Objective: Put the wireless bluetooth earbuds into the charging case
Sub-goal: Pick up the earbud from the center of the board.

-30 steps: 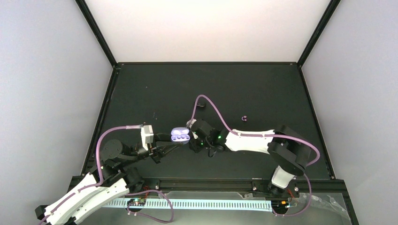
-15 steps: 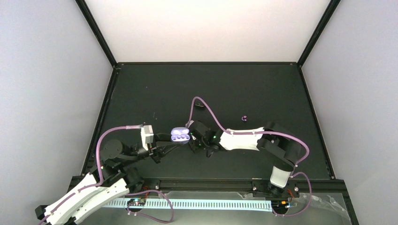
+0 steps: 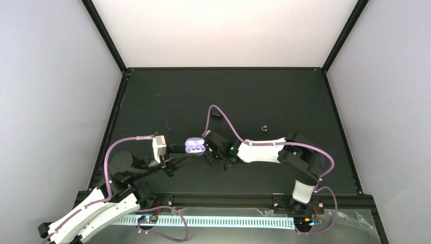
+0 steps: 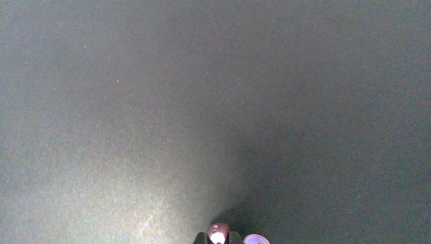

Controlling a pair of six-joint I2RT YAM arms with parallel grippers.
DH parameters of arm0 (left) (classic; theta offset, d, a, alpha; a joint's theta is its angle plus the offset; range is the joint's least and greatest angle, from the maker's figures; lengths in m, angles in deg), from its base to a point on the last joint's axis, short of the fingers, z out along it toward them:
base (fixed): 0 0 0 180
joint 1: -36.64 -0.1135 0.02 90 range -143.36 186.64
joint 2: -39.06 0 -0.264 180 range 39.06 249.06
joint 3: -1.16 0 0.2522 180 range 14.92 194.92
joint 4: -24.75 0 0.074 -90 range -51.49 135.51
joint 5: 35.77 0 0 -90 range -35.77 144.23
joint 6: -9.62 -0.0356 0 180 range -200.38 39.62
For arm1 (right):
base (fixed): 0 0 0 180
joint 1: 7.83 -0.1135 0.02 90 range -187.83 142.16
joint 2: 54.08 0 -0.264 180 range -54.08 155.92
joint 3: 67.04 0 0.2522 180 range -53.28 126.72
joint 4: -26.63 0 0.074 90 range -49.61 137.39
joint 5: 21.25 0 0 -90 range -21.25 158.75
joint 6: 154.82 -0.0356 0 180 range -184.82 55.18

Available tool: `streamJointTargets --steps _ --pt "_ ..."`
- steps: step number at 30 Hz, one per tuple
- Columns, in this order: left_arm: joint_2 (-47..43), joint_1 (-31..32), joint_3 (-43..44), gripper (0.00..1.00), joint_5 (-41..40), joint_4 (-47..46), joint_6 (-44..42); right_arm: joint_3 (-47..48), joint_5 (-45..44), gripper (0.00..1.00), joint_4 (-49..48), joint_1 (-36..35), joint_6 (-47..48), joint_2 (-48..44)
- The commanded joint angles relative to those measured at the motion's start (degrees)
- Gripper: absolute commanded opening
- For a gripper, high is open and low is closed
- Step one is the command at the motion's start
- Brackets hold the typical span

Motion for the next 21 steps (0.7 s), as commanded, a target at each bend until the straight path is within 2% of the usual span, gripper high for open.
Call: streamJointTargets --steps 1,7,15,21 --pt "0.1 0.3 -0.1 0.02 -1.4 0.1 -0.9 -1.6 -2.0 0.01 1.2 0.1 -0.1 -5.4" --pt "0.7 0.3 0.3 0.02 -1.1 -2.3 -0.2 -5.3 -1.8 0.01 5.7 0.1 3.0 -20.2" --pt "4.1 0.3 1.0 0.02 -0.2 -7.1 -1.2 -6.5 -0.9 0.01 15.2 0.0 10.1 -48.2" --pt "7.5 0.3 0.8 0.02 3.0 -18.6 -2.9 -2.8 1.3 0.01 20.5 0.0 14.7 -61.7"
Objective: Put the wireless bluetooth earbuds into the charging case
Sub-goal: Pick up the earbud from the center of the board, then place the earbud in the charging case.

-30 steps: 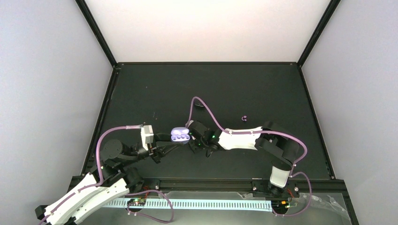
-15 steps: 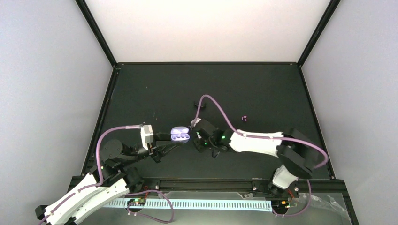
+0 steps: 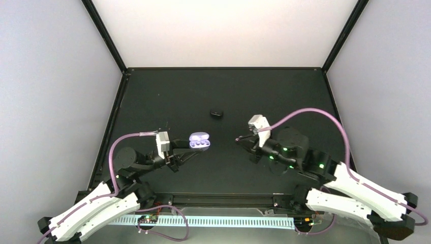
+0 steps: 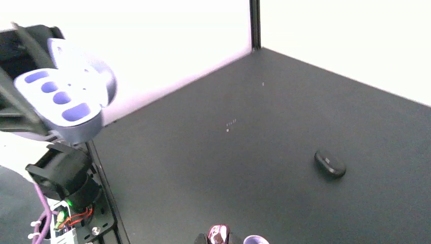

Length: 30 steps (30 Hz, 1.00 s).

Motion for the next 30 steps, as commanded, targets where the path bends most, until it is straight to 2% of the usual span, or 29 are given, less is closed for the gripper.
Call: streamJointTargets --steps 1,4,9,12,15,19,22,27,30 --pt "2.9 0.3 1.5 0.02 4.1 -11.0 -2.3 3.6 2.2 0.01 7.1 0.0 6.1 -5.7" --pt "6.5 0.3 4.9 0.02 9.3 -9.4 -3.3 7.0 2.5 0.01 10.7 0.0 10.8 -7.0" --pt "11.8 0.3 8.2 0.01 18.5 -7.5 -3.1 8.2 4.9 0.01 8.9 0.0 19.8 -10.3" --pt "13.0 0.3 7.9 0.02 18.7 -8.6 -2.6 11.6 5.8 0.01 10.5 0.0 21.5 -9.2" --pt "13.8 0.3 6.6 0.02 15.5 -11.9 -4.0 16.4 4.1 0.01 12.6 0.0 16.7 -6.0" --pt "15.8 0.3 5.9 0.02 7.0 -16.5 -5.6 25.3 2.8 0.01 17.3 0.0 8.0 0.6" --pt "18.1 0.3 4.9 0.01 0.5 -23.2 -6.4 31.3 2.5 0.01 20.5 0.0 1.8 5.5" --pt "23.4 0.5 0.9 0.02 -3.4 -38.5 -12.8 40.9 2.8 0.01 28.0 0.0 -6.4 12.6" --pt "26.4 0.8 -0.5 0.02 -7.2 -44.1 -14.2 45.6 3.4 0.01 33.2 0.1 -10.0 16.7"
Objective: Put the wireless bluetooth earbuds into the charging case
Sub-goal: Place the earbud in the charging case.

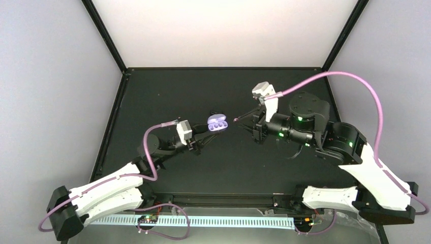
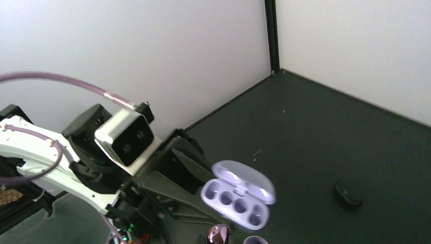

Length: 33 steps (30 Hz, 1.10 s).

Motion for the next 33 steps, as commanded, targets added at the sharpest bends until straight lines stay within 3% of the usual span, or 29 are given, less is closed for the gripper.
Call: streamJointTargets --steps 1,10,21,33 --pt "4.0 0.7 -1.9 0.02 -7.4 -15.5 -5.3 6.4 0.1 0.01 10.4 0.0 -9.2 4.9" --pt "10.8 4.8 -2.7 0.02 -16.2 -21.2 -6.1 8.9 -1.6 0.01 17.9 0.0 -15.5 11.8" --pt "16.8 8.4 -5.2 0.02 -21.1 -28.0 -5.6 8.3 -12.2 0.01 17.1 0.1 -18.7 15.0" --pt "19.9 11.4 -6.5 0.02 -25.0 -30.4 -4.9 6.2 -11.9 0.01 13.4 0.1 -19.7 18.4"
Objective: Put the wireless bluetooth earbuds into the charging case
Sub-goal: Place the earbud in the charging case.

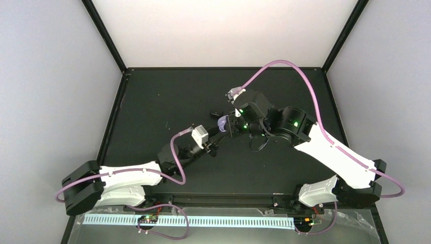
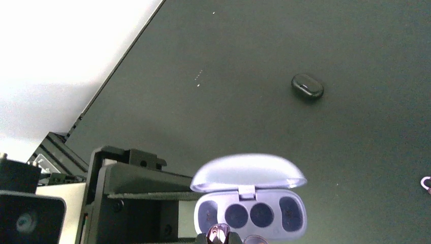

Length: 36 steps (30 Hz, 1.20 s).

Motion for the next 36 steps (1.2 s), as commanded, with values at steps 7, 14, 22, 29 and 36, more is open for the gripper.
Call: streamJointTargets --steps 7,14,22,29,36 --pt "1.9 2.2 -0.4 0.02 -3.1 -5.0 -0.2 -1.9 -2.6 0.01 -3.5 0.7 -0.8 1.1" --pt "2.1 2.8 -0.5 0.01 -4.1 -5.4 -0.2 -2.7 -1.8 0.01 -4.0 0.8 -1.3 1.7" --pt "2.2 3.0 -0.8 0.02 -4.9 -6.4 0.5 -2.9 -1.4 0.02 -3.9 0.9 -1.4 2.4" --pt "2.5 3.0 -0.9 0.02 -4.9 -7.8 1.7 -2.2 -0.9 0.11 -4.0 0.9 -1.3 2.7" --pt "3.2 3.0 -0.8 0.02 -4.6 -9.0 2.9 -0.9 -0.9 0.14 -3.5 0.9 -1.0 3.3"
